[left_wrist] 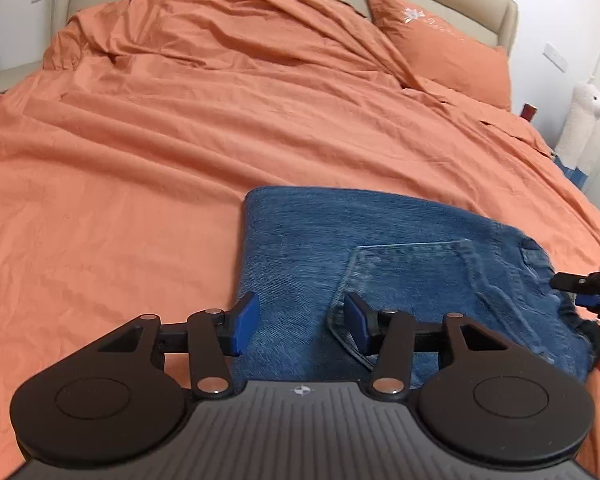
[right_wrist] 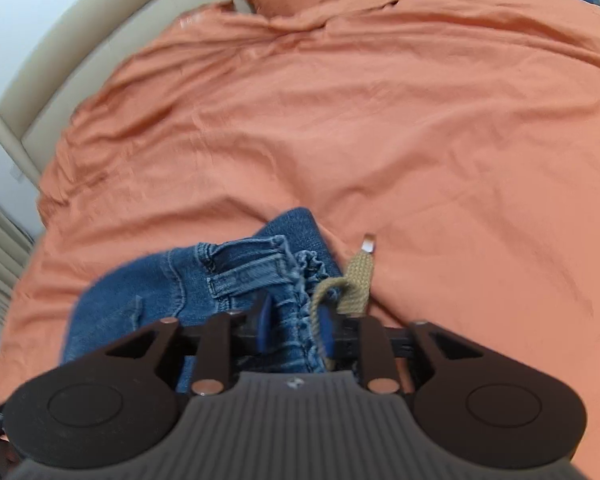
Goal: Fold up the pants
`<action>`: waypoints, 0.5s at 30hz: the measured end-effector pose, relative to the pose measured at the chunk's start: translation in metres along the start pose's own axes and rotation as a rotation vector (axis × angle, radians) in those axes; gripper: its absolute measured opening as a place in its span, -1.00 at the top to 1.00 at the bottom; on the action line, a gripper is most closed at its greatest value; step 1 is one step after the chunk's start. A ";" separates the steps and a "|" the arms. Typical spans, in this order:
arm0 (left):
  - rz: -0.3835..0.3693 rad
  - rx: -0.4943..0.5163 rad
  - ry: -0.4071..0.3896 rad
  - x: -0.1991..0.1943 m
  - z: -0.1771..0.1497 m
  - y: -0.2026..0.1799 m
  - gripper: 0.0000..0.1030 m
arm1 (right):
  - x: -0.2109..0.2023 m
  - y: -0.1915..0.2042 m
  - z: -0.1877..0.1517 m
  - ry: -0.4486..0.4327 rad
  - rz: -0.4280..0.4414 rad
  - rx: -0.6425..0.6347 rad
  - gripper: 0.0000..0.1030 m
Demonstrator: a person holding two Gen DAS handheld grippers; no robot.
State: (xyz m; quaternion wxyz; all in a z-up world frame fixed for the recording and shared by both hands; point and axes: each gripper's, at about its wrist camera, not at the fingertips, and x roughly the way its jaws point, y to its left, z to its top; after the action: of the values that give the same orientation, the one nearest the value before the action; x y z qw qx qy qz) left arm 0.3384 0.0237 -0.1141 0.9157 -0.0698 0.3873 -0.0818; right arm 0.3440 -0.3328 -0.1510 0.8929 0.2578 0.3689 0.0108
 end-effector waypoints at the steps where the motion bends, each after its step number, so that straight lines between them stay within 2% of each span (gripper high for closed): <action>1: -0.009 0.011 0.001 -0.007 0.000 -0.003 -0.11 | -0.014 0.000 -0.004 -0.015 0.007 0.012 0.53; 4: -0.008 0.076 0.004 -0.028 0.001 -0.012 -0.11 | -0.053 -0.006 -0.022 -0.051 0.006 0.054 0.50; 8: -0.020 0.160 0.040 -0.057 -0.001 -0.019 -0.11 | -0.086 -0.021 -0.052 -0.052 0.040 0.143 0.30; 11: -0.016 0.291 0.114 -0.077 -0.015 -0.020 -0.14 | -0.089 -0.031 -0.068 -0.024 0.076 0.217 0.20; 15: 0.002 0.424 0.236 -0.089 -0.050 -0.024 -0.17 | -0.076 -0.035 -0.074 0.031 0.136 0.270 0.18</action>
State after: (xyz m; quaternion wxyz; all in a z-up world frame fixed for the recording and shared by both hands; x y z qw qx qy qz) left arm 0.2394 0.0152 -0.0821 0.8583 0.1344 0.4658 -0.1680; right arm 0.2336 -0.3461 -0.1616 0.8416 0.3996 0.3625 0.0255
